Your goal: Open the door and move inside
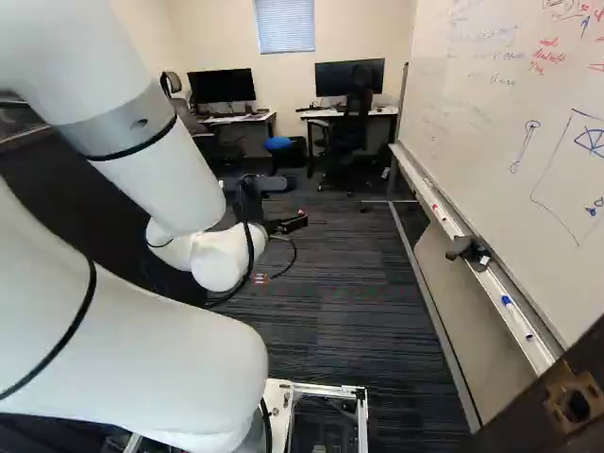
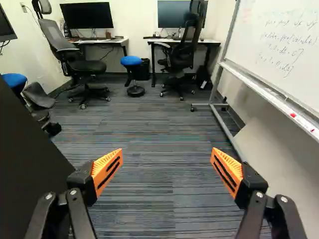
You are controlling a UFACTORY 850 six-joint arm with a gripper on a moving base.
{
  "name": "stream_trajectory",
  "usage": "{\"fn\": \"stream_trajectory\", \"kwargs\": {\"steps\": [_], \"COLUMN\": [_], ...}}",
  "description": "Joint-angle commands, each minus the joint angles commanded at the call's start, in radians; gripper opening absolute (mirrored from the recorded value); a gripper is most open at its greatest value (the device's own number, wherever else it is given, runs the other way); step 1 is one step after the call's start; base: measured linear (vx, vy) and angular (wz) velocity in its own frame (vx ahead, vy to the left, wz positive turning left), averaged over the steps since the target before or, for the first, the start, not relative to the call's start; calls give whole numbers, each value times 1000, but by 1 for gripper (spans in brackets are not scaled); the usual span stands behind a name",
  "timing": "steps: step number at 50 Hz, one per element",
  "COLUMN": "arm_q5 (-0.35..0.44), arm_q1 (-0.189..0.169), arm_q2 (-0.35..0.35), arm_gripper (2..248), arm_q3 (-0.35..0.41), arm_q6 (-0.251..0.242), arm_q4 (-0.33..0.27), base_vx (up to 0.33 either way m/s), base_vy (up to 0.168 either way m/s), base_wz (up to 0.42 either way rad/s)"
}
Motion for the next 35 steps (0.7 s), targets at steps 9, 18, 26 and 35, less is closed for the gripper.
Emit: {"fn": "stream_trajectory", "kwargs": {"steps": [9,18,26,35], "arm_q5": [0,0,0,0], "arm_q1": [0,0,0,0], "arm_q2": [0,0,0,0], "arm_gripper": [247,247,247,247], "arm_q3": [0,0,0,0], "arm_q6": [0,0,0,0], "arm_q4": [0,0,0,0], "base_vx": [174,187,207,213], "base_vy": [1,1,3,2], "base_wz": [-7,-7,-8,-10]}}
